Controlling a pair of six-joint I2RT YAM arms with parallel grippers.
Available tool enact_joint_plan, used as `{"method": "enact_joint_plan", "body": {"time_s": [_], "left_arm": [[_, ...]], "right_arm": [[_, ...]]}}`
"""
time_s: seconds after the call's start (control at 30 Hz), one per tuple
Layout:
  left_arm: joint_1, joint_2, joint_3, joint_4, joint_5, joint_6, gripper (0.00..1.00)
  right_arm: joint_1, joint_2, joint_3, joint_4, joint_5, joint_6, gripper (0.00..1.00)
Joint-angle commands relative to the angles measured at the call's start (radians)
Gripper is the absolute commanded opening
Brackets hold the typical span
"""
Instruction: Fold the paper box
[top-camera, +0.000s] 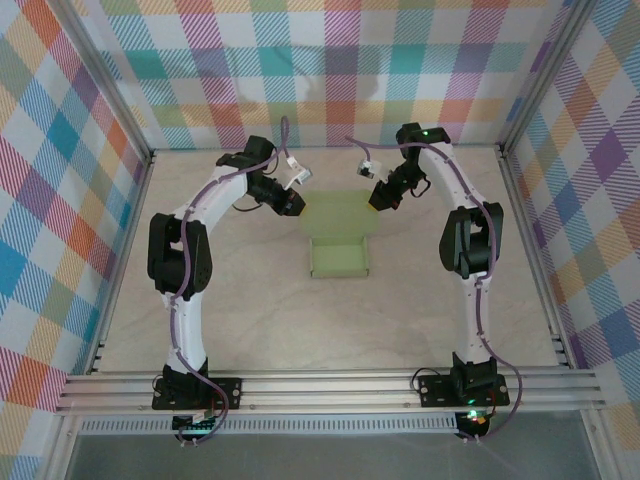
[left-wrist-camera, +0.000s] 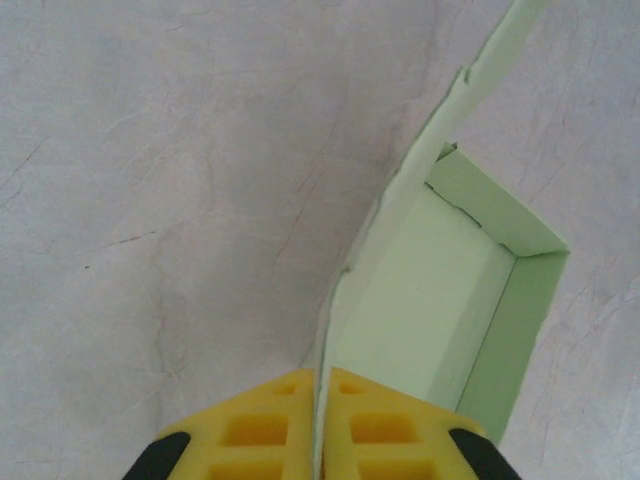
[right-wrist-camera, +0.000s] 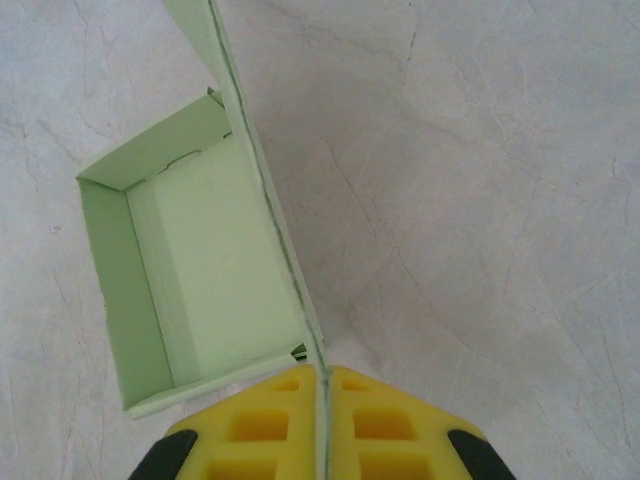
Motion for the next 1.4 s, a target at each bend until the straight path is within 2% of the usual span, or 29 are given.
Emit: {"method": "enact_joint_plan", "body": {"time_s": [0.0, 0.27, 0.47, 0.57, 0.83, 1.1, 1.2, 1.37], "left_arm": [[-0.006, 0.015, 0.033, -0.035, 0.018, 0.012, 0.02], [-0.013, 0.013, 0.027, -0.027, -0.019, -0.012, 0.00], [-0.022, -0.032, -0.031, 0.084, -0.103, -0.130, 0.00], [-0.038, -0.080, -0.090, 0.163, -0.149, -0.178, 0.00], [-0.079, -0.168, -0.187, 0.277, -0.254, -0.252, 0.00], [-0.107, -0.244, -0.268, 0.349, -0.341, -0.331, 0.00], [-0.115, -0.265, -0.295, 0.356, -0.361, -0.350, 0.00], [-0.141, -0.264, -0.313, 0.370, -0.378, -0.394, 0.00]], "right_arm": [[0.010, -0.046, -0.006, -0.005, -0.014, -0.017, 0.00], [0.010, -0.057, -0.015, 0.031, -0.017, 0.014, 0.00], [0.014, -0.137, -0.135, 0.199, 0.035, 0.148, 0.00], [0.025, -0.210, -0.249, 0.317, 0.083, 0.229, 0.00], [0.073, -0.406, -0.539, 0.606, 0.228, 0.315, 0.00], [0.105, -0.507, -0.660, 0.785, 0.357, 0.493, 0.00], [0.127, -0.514, -0.689, 0.813, 0.445, 0.539, 0.00], [0.153, -0.531, -0.724, 0.848, 0.491, 0.626, 0.00]]}}
